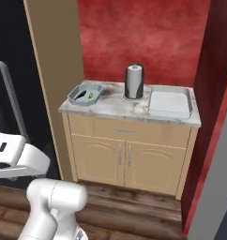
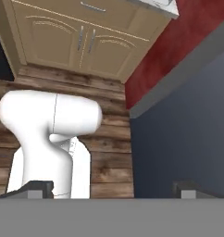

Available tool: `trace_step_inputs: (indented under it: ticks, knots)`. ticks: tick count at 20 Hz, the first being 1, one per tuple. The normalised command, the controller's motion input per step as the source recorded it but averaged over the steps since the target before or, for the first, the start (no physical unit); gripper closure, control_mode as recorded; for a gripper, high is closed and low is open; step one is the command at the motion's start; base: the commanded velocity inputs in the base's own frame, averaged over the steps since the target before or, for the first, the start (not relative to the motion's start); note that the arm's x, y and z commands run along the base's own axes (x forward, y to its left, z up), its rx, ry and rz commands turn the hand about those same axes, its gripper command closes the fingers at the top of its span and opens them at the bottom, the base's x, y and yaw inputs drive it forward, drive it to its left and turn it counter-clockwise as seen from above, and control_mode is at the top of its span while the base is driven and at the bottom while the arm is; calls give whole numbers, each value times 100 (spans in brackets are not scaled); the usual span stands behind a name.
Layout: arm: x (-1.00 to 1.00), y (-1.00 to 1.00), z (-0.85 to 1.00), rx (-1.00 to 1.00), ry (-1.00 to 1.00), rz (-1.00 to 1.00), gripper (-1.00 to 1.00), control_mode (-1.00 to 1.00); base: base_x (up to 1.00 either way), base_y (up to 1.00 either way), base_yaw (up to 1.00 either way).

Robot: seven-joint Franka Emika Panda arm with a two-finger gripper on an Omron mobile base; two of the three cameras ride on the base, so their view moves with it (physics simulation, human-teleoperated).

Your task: Place one lemon wedge and one fish in each tupperware on the nearby counter, to pack two identical lunches.

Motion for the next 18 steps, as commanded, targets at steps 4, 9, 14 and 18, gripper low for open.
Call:
trace_step_inputs:
  ticks: [4, 9, 14, 18]
  knots:
    - [0, 0, 0, 0, 0, 0, -100, 100, -100, 59, 8]
    - [0, 0, 0, 0, 0, 0, -100, 100, -85, 100, 1]
    - [0, 0, 0, 0, 0, 0, -100, 100, -5, 100, -3]
    - [0, 0, 0, 0, 0, 0, -100, 100, 18, 100, -4]
